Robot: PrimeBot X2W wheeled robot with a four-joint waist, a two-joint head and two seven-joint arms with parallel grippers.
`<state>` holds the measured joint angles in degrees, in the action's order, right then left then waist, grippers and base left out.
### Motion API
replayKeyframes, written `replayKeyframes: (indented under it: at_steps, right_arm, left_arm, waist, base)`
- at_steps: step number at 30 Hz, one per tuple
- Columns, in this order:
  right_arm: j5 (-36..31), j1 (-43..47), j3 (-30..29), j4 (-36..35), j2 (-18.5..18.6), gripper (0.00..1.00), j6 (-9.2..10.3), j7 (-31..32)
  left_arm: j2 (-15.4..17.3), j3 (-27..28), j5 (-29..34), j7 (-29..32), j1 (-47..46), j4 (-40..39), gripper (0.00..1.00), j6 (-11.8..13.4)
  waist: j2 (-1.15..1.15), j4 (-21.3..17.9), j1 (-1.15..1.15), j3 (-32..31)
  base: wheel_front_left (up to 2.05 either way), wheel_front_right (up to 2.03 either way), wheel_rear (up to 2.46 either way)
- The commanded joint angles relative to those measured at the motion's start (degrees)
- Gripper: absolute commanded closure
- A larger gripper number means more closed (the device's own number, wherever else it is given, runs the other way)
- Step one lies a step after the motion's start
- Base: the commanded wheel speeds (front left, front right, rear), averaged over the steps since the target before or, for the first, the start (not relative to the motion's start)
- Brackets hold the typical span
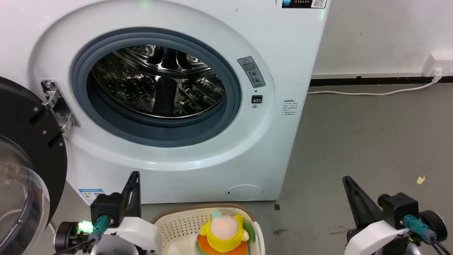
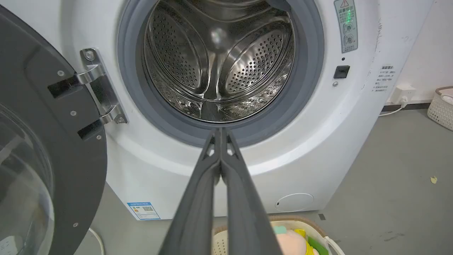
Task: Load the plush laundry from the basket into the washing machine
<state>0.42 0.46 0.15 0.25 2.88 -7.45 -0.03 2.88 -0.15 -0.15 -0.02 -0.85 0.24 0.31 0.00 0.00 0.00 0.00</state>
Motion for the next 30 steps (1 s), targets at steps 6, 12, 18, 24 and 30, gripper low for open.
replayKeyframes:
  at_steps: [6, 12, 18, 24, 30]
  right_arm:
    - [-0.4, -0.5, -0.1, -0.2, 0.0, 1.00, -0.03, 0.0]
    - [-0.4, -0.5, -0.1, -0.2, 0.0, 1.00, -0.03, 0.0]
    - [-0.4, -0.5, -0.1, -0.2, 0.0, 1.00, -0.03, 0.0]
    - [-0.4, -0.5, -0.1, -0.2, 0.0, 1.00, -0.03, 0.0]
    - [0.0, 0.0, 0.1, 0.1, 0.0, 0.00, 0.00, 0.0]
  left_arm:
    - [0.0, 0.1, 0.1, 0.0, 0.8, -0.2, 1.00, -0.3]
    - [0.0, 0.1, 0.1, 0.0, 0.8, -0.2, 1.00, -0.3]
    - [0.0, 0.1, 0.1, 0.0, 0.8, -0.2, 1.00, -0.3]
    - [0.0, 0.1, 0.1, 0.0, 0.8, -0.2, 1.00, -0.3]
    - [0.0, -0.1, 0.0, 0.0, 0.0, 0.0, 0.00, 0.0]
  waist:
    - [0.00, 0.0, 0.00, 0.0]
    - [0.00, 0.0, 0.00, 0.0]
    - [0.00, 0.0, 0.00, 0.0]
    - [0.00, 0.0, 0.00, 0.0]
    - [0.00, 0.0, 0.00, 0.0]
  base:
    - [0.00, 0.00, 0.00]
    - [0.00, 0.00, 0.00]
    - [0.00, 0.00, 0.00]
    - [0.00, 0.00, 0.00]
    - [0.00, 0.00, 0.00]
